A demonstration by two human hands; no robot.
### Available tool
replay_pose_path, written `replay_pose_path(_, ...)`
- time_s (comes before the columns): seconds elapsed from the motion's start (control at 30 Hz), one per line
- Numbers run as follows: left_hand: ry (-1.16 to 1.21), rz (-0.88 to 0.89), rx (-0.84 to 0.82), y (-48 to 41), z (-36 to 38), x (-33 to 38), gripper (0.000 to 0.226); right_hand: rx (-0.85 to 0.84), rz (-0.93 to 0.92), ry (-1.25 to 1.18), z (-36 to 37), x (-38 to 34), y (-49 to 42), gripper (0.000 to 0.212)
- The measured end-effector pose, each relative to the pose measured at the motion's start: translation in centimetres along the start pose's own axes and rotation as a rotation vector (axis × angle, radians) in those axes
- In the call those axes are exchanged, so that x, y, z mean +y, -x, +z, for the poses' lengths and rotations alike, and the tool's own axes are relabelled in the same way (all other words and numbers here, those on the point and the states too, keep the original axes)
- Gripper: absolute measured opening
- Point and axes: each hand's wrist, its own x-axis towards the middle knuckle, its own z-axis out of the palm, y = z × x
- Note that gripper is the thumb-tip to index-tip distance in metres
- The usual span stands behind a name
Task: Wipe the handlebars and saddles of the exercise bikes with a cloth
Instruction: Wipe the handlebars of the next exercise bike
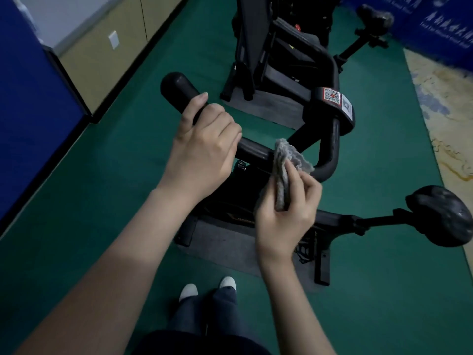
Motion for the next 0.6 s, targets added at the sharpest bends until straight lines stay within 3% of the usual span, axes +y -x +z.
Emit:
replay_pose_path(0.13, 0.000, 0.009, -0.028, 0.0, -0.2, 0.0, 0.028, 0.108, 0.077, -0.095, 2.5, -1.2, 0.2, 0.028)
replay_pose_path(0.37, -0.006, -0.001, -0.018, 0.0, 0.1, 0.1, 0.028, 0.022, -0.022, -0.128, 2.7, -0.3, 0.1, 0.028)
replay_pose_path(0.6, 0.025, -0.025, 0.026, -0.1, 0.2, 0.4, 0.026, 0.027, -0.003, -0.147, 2.1, 0.2, 0.1, 0.025)
